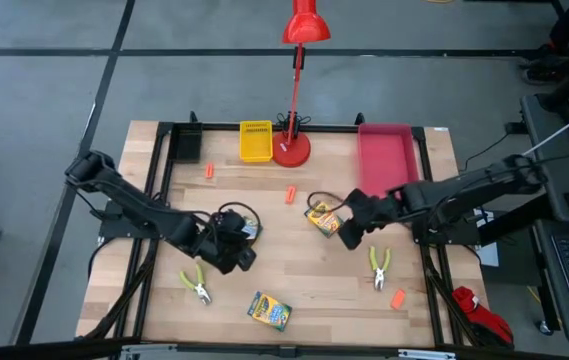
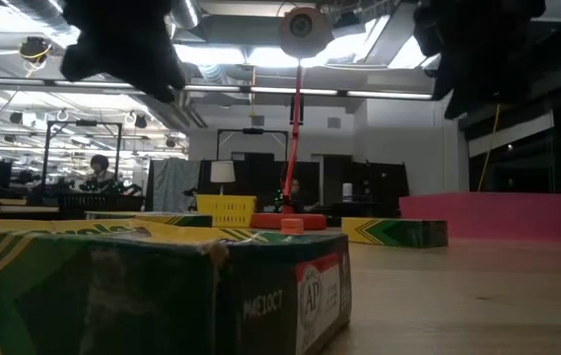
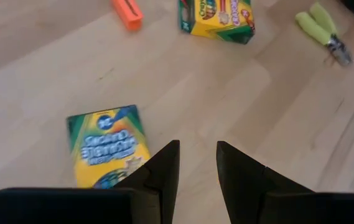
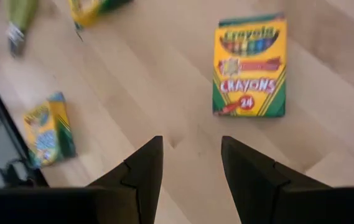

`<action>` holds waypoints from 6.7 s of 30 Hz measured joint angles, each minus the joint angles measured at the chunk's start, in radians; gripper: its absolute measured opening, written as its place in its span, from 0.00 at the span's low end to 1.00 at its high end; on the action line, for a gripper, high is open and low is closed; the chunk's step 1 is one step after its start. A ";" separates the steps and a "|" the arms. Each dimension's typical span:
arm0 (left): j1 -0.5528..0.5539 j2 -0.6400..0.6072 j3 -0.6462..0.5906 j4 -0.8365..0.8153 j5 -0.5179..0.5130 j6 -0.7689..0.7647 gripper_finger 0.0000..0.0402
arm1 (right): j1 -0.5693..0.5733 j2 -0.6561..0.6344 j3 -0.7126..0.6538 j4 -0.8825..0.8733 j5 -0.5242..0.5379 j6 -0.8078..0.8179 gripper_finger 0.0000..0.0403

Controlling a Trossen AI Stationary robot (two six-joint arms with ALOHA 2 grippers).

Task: Pick & Place School Supplies
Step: Adjust the yellow crayon box

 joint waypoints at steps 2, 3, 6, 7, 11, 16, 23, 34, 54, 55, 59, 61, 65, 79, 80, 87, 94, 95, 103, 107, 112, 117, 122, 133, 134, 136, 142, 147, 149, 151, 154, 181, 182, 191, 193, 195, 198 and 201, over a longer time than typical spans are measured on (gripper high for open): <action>0.012 0.011 0.000 0.043 -0.013 -0.014 0.25 | 0.013 0.030 0.000 0.000 -0.008 0.016 0.41; 0.019 0.015 0.000 0.057 -0.024 -0.031 0.25 | 0.020 0.042 0.000 0.001 -0.009 0.025 0.41; 0.040 0.022 0.000 0.071 -0.061 -0.129 0.25 | 0.035 0.059 0.000 0.033 -0.007 0.048 0.41; 0.045 0.023 -0.001 0.068 -0.072 -0.163 0.25 | 0.040 0.059 0.000 0.049 0.001 0.055 0.41; 0.058 0.019 -0.046 0.075 -0.064 -0.283 0.25 | 0.056 0.057 0.000 0.110 0.057 0.087 0.41; 0.079 0.016 -0.135 0.112 0.117 -0.365 0.25 | 0.063 0.055 0.000 0.139 0.092 0.105 0.41; 0.103 0.016 -0.195 0.260 0.164 -0.313 0.25 | 0.063 0.055 0.000 0.172 0.092 0.132 0.41; 0.065 0.016 -0.194 0.092 0.367 -0.256 0.25 | 0.064 0.055 0.000 0.238 0.089 0.182 0.41; -0.287 0.016 -0.188 -0.102 0.022 -0.088 0.25 | 0.063 0.055 0.000 0.258 0.096 0.179 0.41; -0.290 0.016 -0.188 -0.108 0.019 -0.053 0.25 | 0.063 0.055 0.000 0.258 0.097 0.180 0.41; -0.283 0.016 -0.188 -0.109 0.026 0.159 0.25 | 0.063 0.055 0.000 0.259 0.097 0.181 0.41; -0.277 0.024 -0.187 -0.105 0.027 0.265 0.25 | 0.063 0.055 0.000 0.262 0.096 0.187 0.41; -0.273 0.072 -0.187 -0.098 0.044 0.434 0.25 | 0.063 0.055 0.000 0.262 0.097 0.206 0.41; -0.127 -0.004 -0.155 -0.047 -0.141 0.456 0.25 | 0.063 0.055 0.000 0.321 0.120 0.231 0.41; -0.094 -0.033 -0.155 -0.045 -0.123 0.464 0.25 | 0.063 0.055 0.000 0.322 0.120 0.230 0.41; 0.251 -0.172 -0.217 0.187 0.642 0.719 0.25 | 0.063 0.055 0.000 0.336 0.170 0.209 0.41; 0.433 -0.177 -0.155 0.007 0.667 1.152 0.25 | 0.063 0.055 0.000 0.362 0.190 0.174 0.41; 0.465 -0.161 -0.145 -0.018 0.675 1.201 0.25 | 0.063 0.055 0.000 0.362 0.193 0.174 0.41; 0.594 0.014 -0.067 -0.124 0.786 1.511 0.25 | 0.064 0.055 0.000 0.377 0.220 0.174 0.41; 0.605 0.091 -0.031 -0.120 0.803 1.610 0.25 | 0.064 0.055 0.000 0.378 0.220 0.178 0.41; 0.617 0.186 0.019 -0.121 0.804 1.681 0.25 | 0.064 0.055 0.000 0.380 0.219 0.179 0.41; 0.644 0.251 0.062 -0.121 0.800 1.689 0.25 | 0.074 0.055 0.000 0.382 0.221 0.186 0.41; 0.675 0.260 0.066 -0.109 0.808 1.700 0.25 | 0.086 0.055 0.000 0.381 0.227 0.190 0.41; 0.676 0.260 0.066 -0.110 0.841 1.707 0.25 | 0.090 0.055 0.000 0.381 0.227 0.205 0.41; 0.673 0.260 0.066 -0.110 0.841 1.707 0.25 | 0.090 0.055 0.000 0.381 0.227 0.205 0.41; 0.668 0.260 0.066 -0.108 0.841 1.713 0.25 | 0.090 0.055 0.000 0.381 0.227 0.205 0.41; 0.666 0.260 0.065 -0.113 0.838 1.733 0.25 | 0.108 0.055 0.000 0.382 0.237 0.211 0.41; 0.668 0.287 0.064 -0.104 0.837 1.732 0.25 | 0.140 0.055 0.000 0.382 0.298 0.237 0.41; 0.668 0.312 0.064 -0.103 0.837 1.732 0.25 | 0.149 0.055 0.000 0.382 0.309 0.249 0.41; 0.668 0.333 0.064 -0.100 0.839 1.730 0.25 | 0.154 0.055 0.000 0.382 0.314 0.259 0.41; 0.668 0.354 0.066 -0.092 0.845 1.724 0.25 | 0.160 0.055 0.000 0.382 0.317 0.261 0.41; 0.793 0.353 0.068 -0.099 0.958 1.677 0.25 | 0.160 0.055 0.000 0.424 0.321 0.260 0.41; 0.793 0.353 0.068 -0.103 0.960 1.677 0.25 | 0.160 0.055 0.000 0.426 0.321 0.260 0.41; 0.795 0.353 0.068 -0.100 0.964 1.660 0.15 | 0.160 0.055 0.000 0.441 0.324 0.260 0.41; 0.800 0.353 0.068 -0.087 0.965 1.647 0.10 | 0.160 0.055 0.000 0.446 0.324 0.260 0.41; 0.808 0.353 0.068 -0.077 0.975 1.637 0.06 | 0.160 0.055 0.000 0.449 0.324 0.260 0.41; 0.822 0.354 0.068 -0.076 1.008 1.625 0.01 | 0.160 0.055 0.000 0.450 0.324 0.260 0.41; 0.834 0.367 0.069 -0.076 1.021 1.619 0.01 | 0.160 0.055 0.000 0.451 0.324 0.260 0.41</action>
